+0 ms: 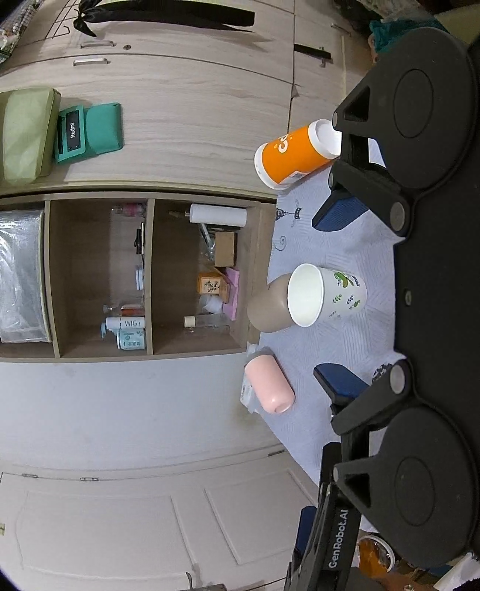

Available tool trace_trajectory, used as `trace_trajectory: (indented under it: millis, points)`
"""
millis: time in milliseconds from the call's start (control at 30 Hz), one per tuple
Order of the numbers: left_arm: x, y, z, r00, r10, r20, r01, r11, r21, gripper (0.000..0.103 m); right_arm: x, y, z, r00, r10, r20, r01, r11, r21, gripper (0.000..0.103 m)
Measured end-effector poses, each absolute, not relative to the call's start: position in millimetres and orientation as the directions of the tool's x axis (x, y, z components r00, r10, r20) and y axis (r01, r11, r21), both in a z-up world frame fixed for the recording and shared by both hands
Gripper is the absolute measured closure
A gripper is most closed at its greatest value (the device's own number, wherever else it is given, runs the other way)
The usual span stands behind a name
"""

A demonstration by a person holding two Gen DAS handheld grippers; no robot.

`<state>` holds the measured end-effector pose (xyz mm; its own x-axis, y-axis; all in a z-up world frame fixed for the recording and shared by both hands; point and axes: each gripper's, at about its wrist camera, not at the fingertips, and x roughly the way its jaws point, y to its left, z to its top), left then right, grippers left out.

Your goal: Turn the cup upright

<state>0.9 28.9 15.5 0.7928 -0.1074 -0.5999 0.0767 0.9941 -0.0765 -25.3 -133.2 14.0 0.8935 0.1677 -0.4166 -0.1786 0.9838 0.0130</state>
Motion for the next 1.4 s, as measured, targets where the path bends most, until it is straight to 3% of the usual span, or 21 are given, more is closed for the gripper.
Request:
trace_trajectory:
  millis: [333,1400]
  points:
    - [-7,32,21,0.800,-0.145,-0.582,0.103,0.989,-0.105,0.000,-31,-135,17,0.899,0.111,-0.424,-0.115,0.993,0.016,0.000]
    - [-6,27,22,0.787,-0.081,-0.611,0.074,0.997,-0.037,0.000,-31,-146,16,0.876,-0.044,-0.479,0.039,0.999,-0.020,0.000]
